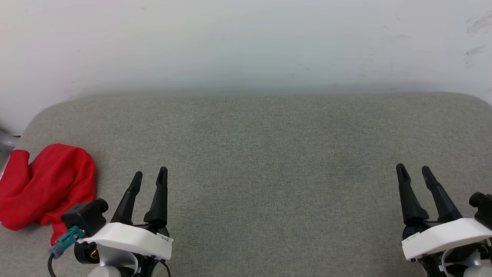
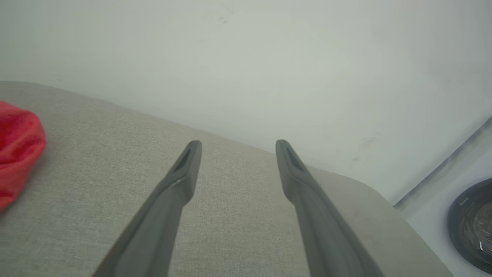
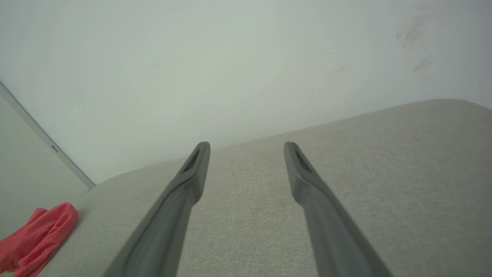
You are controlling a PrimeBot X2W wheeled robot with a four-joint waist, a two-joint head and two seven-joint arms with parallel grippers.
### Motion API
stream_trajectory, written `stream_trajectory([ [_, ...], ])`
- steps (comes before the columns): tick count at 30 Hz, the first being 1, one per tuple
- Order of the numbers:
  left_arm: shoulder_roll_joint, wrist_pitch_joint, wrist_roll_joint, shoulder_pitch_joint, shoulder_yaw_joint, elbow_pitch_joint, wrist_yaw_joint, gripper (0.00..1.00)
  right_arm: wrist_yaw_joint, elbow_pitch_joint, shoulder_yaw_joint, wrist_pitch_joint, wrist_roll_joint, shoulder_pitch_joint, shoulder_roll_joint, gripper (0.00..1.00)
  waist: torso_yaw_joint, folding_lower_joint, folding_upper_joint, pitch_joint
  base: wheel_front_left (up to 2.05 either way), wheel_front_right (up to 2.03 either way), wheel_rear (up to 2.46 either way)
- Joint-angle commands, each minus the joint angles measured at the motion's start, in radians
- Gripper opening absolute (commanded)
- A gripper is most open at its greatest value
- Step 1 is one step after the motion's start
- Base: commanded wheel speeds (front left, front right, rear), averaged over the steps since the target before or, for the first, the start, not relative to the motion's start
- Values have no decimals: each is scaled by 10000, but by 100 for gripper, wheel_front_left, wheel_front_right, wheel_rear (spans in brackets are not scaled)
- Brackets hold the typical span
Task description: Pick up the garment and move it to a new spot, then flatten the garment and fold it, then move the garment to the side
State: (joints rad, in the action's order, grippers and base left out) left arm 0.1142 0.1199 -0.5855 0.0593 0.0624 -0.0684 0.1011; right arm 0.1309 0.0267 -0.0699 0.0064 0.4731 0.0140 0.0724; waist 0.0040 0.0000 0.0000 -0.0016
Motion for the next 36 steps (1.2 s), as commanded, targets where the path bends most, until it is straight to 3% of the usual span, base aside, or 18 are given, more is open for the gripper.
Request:
stream_trajectory([
  [1, 79, 106, 296, 1, 67, 166, -47, 100, -2, 202, -45, 20, -356, -3, 61, 100, 1, 0, 0, -4, 0, 0, 0],
  [20, 358, 598, 2188, -70, 480, 107, -308, 100, -3, 625, -143, 52, -2678, -230, -124, 100, 36, 0, 0, -4, 0, 0, 0],
  [36, 232, 957, 3119, -62, 472, -147, -288, 100, -3, 953, -298, -47, -3529, -372, -223, 100, 308, 0, 0, 12, 0, 0, 0],
])
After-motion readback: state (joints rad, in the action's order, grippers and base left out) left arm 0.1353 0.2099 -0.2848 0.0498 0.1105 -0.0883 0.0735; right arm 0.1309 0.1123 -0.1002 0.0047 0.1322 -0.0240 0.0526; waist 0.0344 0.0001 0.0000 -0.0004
